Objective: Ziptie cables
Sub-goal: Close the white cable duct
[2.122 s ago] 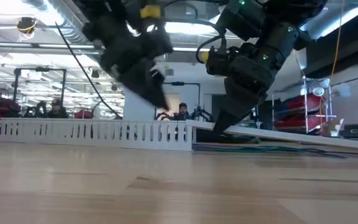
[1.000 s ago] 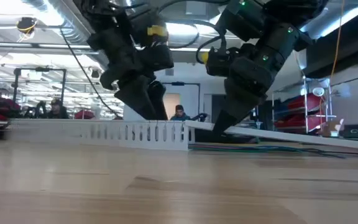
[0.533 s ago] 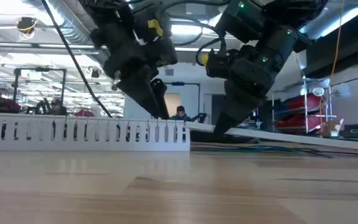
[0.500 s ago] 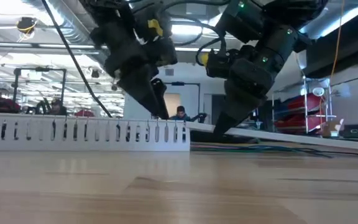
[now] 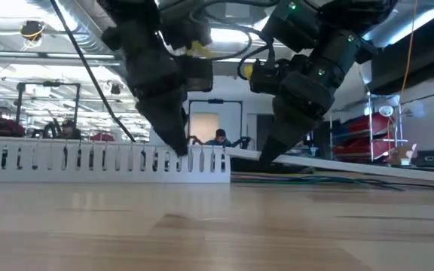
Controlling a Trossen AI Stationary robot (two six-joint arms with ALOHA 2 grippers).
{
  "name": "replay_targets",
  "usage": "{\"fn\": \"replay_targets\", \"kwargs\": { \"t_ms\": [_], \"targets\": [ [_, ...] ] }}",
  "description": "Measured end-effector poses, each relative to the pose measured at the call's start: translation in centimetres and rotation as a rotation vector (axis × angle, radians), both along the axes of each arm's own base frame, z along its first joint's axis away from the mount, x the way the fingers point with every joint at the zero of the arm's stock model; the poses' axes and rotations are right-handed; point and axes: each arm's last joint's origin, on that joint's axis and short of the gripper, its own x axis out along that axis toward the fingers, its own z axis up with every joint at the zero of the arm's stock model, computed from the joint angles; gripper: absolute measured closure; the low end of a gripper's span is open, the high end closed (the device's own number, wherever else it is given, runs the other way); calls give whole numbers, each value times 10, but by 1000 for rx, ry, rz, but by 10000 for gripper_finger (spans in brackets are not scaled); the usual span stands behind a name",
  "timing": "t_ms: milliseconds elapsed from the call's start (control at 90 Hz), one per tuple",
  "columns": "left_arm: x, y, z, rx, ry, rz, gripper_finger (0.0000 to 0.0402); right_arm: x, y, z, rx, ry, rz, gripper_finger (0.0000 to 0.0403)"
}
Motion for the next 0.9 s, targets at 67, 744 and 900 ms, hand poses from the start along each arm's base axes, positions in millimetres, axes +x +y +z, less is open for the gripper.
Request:
{"fn": "replay_targets", "kwargs": {
  "t_ms": [67, 744, 900],
  "targets": [
    [4, -1, -5, 34, -14, 9, 111, 0, 0, 0, 0, 0, 1, 169],
    [-13, -17, -54, 27, -404, 32, 111, 0, 0, 0, -10, -2, 24, 169],
    [-26, -21, -59, 26, -512, 51, 111, 1, 1, 1, -7, -9, 29, 169]
  ]
}}
